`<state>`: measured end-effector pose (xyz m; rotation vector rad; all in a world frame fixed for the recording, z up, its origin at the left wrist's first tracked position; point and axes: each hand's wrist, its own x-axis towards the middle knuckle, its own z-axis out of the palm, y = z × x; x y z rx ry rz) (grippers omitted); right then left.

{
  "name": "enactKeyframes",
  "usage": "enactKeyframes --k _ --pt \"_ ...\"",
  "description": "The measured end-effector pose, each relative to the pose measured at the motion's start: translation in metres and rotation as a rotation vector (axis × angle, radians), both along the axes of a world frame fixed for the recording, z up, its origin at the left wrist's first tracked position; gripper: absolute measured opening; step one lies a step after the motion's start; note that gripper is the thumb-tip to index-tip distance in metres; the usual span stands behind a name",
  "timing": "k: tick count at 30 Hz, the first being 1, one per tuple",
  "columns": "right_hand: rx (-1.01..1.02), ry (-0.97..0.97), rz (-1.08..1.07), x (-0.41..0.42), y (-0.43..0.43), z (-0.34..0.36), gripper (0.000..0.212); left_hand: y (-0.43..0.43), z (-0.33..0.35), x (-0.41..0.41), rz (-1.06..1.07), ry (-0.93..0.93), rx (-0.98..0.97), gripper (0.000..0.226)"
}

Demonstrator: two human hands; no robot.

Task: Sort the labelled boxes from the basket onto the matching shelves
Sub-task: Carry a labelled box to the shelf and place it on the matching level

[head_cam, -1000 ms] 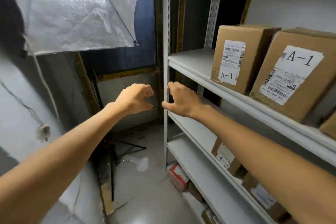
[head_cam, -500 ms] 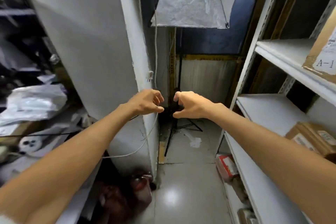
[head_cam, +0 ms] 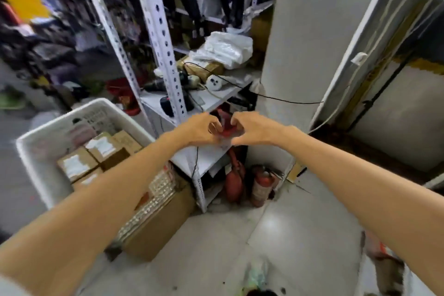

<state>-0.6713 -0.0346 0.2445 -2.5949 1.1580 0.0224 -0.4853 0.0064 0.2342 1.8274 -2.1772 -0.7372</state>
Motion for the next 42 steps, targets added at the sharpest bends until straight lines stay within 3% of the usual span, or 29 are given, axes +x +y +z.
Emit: enactKeyframes --k 6,11,23,34,42 --pt "0.143 0.031 0.233 0.111 0.037 -0.024 0.054 0.083 -0.042 0.112 0.287 -0.090 0.139 0.045" --pt "0.156 0.081 0.385 0.185 0.045 -0.031 0.056 0.120 -0.052 0.165 0.498 -0.009 0.131 0.042" --pt "0.145 0.148 0.623 0.329 -0.007 -0.068 0.062 0.125 -0.071 0.271 0.817 0.025 0.206 0.038" --pt "0.212 0.233 0.708 0.446 -0.032 -0.127 0.060 0.123 -0.131 0.374 0.890 0.025 0.339 0.042" --pt "0.266 0.338 0.597 0.553 -0.053 -0.165 0.071 0.080 -0.185 0.481 0.777 -0.035 0.389 0.046"
